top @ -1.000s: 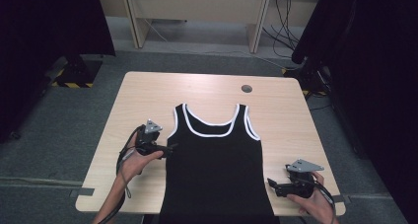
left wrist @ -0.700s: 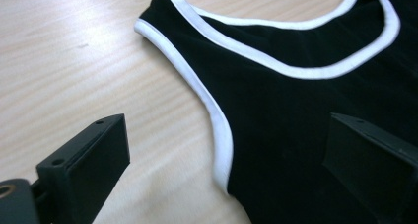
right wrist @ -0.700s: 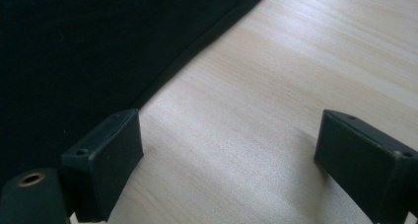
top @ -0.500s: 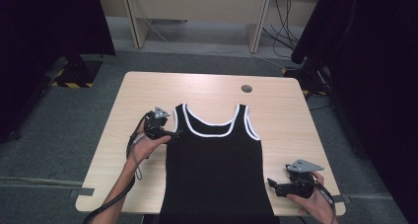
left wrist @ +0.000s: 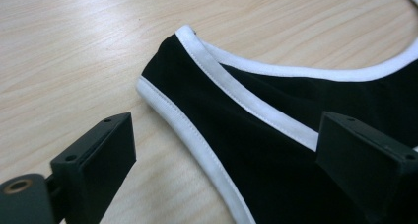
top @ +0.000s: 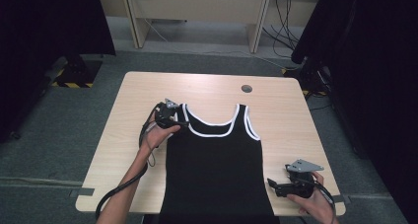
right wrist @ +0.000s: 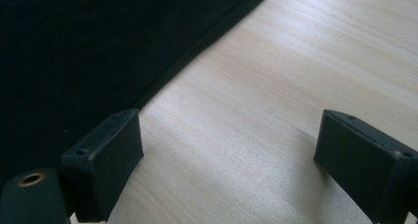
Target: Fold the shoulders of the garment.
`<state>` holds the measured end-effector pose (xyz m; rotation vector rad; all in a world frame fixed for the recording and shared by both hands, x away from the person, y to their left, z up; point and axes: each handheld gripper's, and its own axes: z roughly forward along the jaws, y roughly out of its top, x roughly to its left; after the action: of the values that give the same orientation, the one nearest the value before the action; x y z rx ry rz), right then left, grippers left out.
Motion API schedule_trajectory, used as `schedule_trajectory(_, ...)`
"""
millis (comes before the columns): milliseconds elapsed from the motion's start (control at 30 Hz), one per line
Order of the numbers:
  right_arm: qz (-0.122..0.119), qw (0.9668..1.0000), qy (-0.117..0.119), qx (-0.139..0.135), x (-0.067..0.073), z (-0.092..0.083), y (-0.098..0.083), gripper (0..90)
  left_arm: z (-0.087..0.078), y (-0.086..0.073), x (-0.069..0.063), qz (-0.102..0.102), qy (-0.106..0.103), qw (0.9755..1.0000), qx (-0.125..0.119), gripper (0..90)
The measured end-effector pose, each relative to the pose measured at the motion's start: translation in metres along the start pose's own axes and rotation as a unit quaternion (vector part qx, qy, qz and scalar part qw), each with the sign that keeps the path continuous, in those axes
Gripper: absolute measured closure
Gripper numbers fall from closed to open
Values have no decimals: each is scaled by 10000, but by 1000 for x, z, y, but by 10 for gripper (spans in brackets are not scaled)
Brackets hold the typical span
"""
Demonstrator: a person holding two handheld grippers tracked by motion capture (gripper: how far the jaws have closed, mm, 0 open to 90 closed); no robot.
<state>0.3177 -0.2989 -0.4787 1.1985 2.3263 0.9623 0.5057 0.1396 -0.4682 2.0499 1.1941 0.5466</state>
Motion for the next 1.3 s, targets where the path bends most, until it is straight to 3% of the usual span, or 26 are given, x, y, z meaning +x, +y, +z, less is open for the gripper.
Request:
schedule_trajectory(200, -15, 10000, 11, 1, 0, 0, 0, 113, 16, 7, -2, -65, -50, 9999, 66, 93)
schedule_trajectory(300, -15, 10000, 13, 1, 0, 0, 0, 113, 22, 9, -3, -39, -39, 9999, 120, 159)
schedule_trajectory(400, -20, 10000, 18, 2, 0, 0, 0, 113, 23, 9, -3, -88, -144, 9998, 84, 300)
schedule_trajectory(533, -21, 10000, 19, 1, 0, 0, 0, 113, 22, 10, -5, -67, -217, 9997, 35, 606)
schedule_trajectory(633, -22, 10000, 20, 1, 0, 0, 0, 114, 21, 10, -7, -72, -259, 9996, 41, 739)
schedule_trajectory(800, -22, 10000, 21, 1, 0, 0, 0, 114, 17, 12, -9, -145, -422, 9990, 52, 794)
schedule_trajectory(1100, -23, 10000, 22, 1, 0, 0, 0, 114, -12, 21, -20, 77, -586, 9981, -189, 811)
schedule_trajectory(1300, -23, 10000, 21, 2, 0, 0, 0, 114, -35, 17, -36, 346, -677, 9967, -298, 809)
